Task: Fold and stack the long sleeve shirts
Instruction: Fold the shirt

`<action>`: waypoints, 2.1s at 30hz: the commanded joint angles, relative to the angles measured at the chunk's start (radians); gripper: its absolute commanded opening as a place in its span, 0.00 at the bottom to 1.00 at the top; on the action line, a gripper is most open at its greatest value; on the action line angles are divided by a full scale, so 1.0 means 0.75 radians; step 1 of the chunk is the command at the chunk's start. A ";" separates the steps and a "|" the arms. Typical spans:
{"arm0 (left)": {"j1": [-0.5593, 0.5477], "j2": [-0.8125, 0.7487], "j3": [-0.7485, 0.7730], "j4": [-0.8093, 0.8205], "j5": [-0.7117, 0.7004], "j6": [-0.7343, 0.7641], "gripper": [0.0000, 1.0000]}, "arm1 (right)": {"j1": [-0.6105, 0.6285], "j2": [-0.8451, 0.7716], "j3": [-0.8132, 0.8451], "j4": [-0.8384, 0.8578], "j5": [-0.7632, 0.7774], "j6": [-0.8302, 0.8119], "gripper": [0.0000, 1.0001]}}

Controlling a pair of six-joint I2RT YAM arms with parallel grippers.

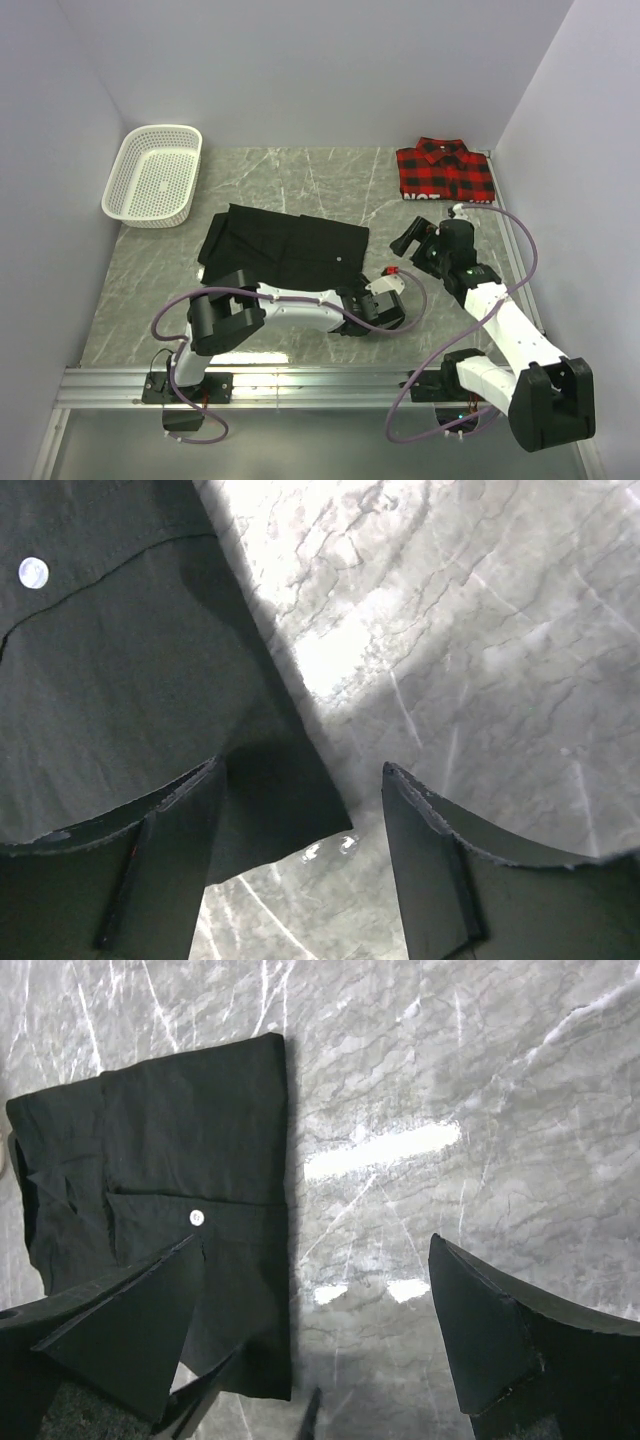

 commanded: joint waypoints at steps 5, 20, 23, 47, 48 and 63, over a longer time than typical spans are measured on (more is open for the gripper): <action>0.001 0.041 0.062 -0.104 -0.032 0.002 0.65 | -0.019 0.013 -0.024 0.054 -0.019 -0.009 0.99; 0.029 0.066 0.076 -0.213 -0.083 -0.094 0.00 | -0.015 0.175 -0.115 0.350 -0.295 0.093 0.98; 0.048 0.001 0.050 -0.188 -0.028 -0.104 0.00 | -0.017 0.244 -0.140 0.470 -0.358 0.162 0.98; 0.160 -0.155 0.113 -0.098 0.312 -0.245 0.04 | 0.230 1.032 -0.085 1.246 -0.651 0.588 0.80; 0.162 -0.149 0.129 -0.096 0.320 -0.247 0.05 | 0.237 1.036 -0.077 1.248 -0.639 0.582 0.76; 0.250 -0.381 0.036 -0.057 0.400 -0.262 0.80 | 0.135 1.036 0.246 0.566 -0.725 0.008 0.00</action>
